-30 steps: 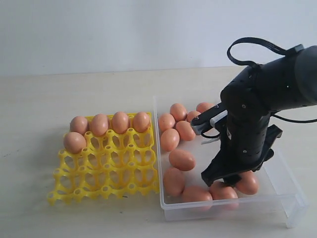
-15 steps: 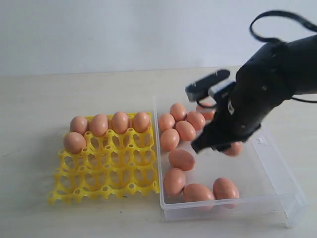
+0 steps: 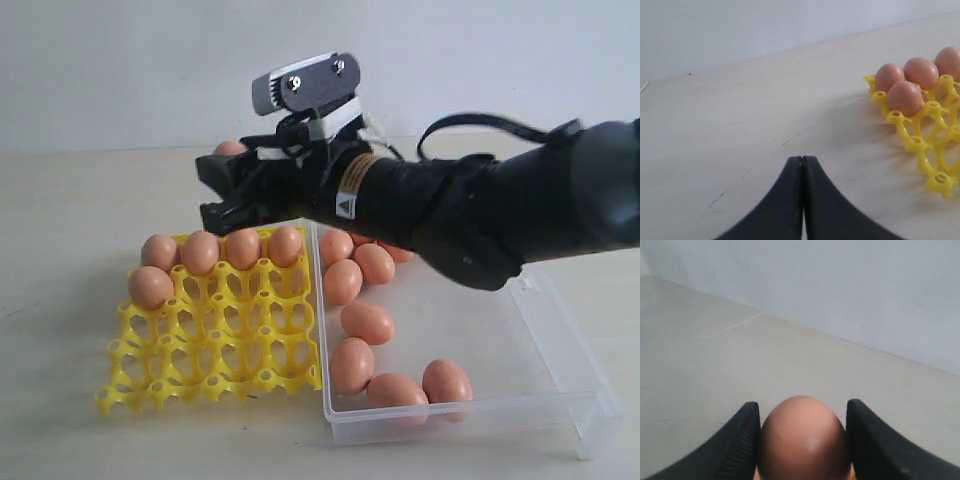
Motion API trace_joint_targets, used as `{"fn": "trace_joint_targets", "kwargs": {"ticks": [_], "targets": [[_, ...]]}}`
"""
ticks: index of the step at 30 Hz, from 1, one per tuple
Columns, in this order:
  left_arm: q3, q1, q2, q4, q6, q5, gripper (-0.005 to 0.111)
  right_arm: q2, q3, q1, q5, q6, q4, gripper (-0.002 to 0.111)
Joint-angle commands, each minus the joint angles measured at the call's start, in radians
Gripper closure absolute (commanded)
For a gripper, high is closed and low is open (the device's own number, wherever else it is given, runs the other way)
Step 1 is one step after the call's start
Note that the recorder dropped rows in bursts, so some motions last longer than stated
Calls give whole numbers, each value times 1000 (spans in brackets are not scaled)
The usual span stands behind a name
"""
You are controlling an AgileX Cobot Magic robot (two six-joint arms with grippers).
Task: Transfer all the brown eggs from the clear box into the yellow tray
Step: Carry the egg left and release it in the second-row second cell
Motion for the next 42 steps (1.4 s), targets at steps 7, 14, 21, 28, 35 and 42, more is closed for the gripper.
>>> {"fn": "trace_joint_targets", "kwargs": {"ticks": [7,14,21,28,35,42], "targets": [[-4,-1,-6,-1,0,-7,107,279,-46,3,-292,221,-54,108],[-4,-1,-6,-1,0,-7,107,345,-115,3,-275,265,-70,108],[-4,-1,-6,-1,0,-7,107,390,-176,3,-254,313,-120,108],[-4,-1,-6,-1,0,-7,107,421,-227,3,-208,384,-178,101],[-4,-1,-6,-1,0,-7,107,421,-235,3,-156,384,-173,56],[-4,-1,-6,-1,0,-7,107,401,-235,3,-156,384,-173,51]]}}
